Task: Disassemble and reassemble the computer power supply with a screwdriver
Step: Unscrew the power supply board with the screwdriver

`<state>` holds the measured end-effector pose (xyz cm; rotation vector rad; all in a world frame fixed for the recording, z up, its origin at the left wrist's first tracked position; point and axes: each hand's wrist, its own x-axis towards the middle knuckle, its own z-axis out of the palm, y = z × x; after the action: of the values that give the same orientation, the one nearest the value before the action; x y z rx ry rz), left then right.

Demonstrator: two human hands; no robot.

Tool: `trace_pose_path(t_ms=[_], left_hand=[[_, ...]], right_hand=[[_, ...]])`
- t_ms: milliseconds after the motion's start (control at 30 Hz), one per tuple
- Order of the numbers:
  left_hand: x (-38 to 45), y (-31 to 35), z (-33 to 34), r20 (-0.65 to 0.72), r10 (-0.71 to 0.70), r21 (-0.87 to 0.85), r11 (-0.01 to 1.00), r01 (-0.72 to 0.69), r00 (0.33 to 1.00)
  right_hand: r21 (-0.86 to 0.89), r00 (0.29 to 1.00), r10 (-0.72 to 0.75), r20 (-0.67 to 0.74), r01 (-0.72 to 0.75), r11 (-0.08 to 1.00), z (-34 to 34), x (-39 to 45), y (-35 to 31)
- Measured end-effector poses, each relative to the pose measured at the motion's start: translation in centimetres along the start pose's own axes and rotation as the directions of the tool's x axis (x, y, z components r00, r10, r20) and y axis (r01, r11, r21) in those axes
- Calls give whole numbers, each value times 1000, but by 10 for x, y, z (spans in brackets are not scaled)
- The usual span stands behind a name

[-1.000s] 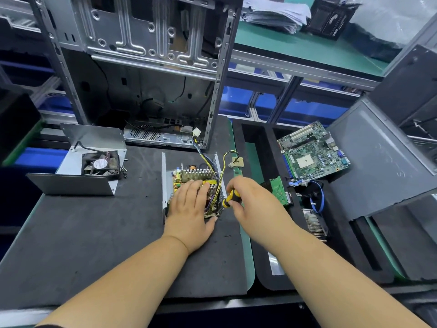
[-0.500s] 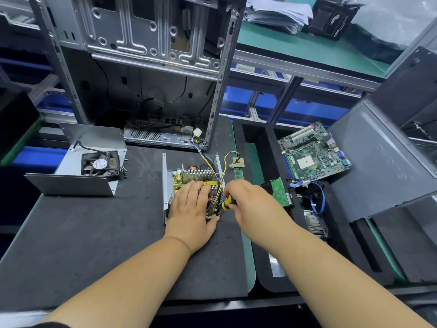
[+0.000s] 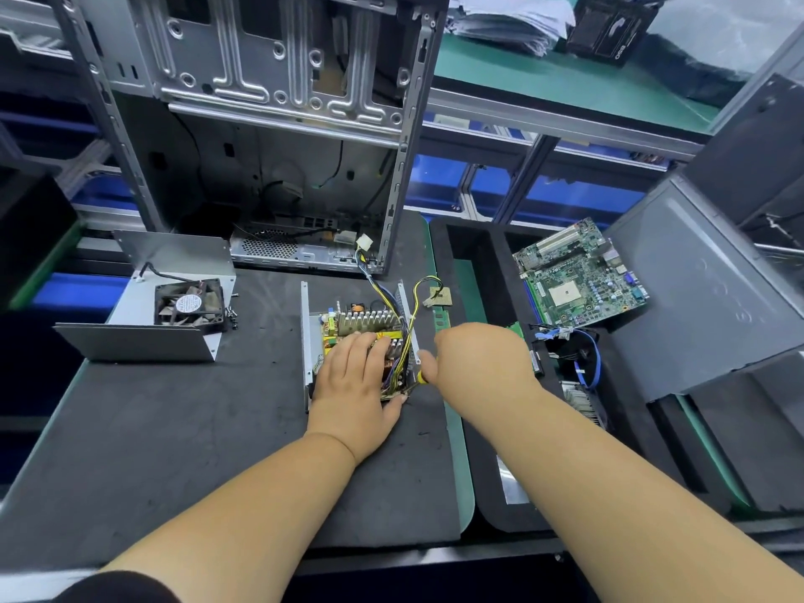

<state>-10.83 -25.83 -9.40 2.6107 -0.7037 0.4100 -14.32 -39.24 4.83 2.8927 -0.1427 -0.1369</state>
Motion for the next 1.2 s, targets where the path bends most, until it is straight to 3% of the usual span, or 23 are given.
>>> trace_pose_path(t_ms=[67, 167, 267, 567, 700, 933, 1200], left_hand=[[0, 0, 1, -10, 4, 4, 1000, -4, 1000], [0, 0, 3, -42, 1, 19, 1000, 0, 999], [0, -1, 5, -59, 3, 23, 1000, -2, 998], [0, -2, 5, -41, 3, 12, 1000, -2, 999], [0, -3, 8, -87, 6, 10, 1000, -5, 996], [0, -4, 8, -120, 38, -1, 999, -38, 992], [-1, -3, 3, -26, 14, -17, 1000, -15, 1000]], right_hand=[[40, 999, -9, -31, 10, 999, -1, -1, -1], [239, 982, -163, -94, 181, 954, -8, -5, -5], [237, 949, -301, -97, 316, 919, -12, -3, -7], [55, 987, -147, -64, 151, 987, -4, 7, -18], [95, 982, -170, -83, 178, 979, -9, 2, -18], [20, 972, -231, 30, 231, 973, -22, 0, -19], [80, 995, -71, 74, 66, 995, -23, 5, -24]])
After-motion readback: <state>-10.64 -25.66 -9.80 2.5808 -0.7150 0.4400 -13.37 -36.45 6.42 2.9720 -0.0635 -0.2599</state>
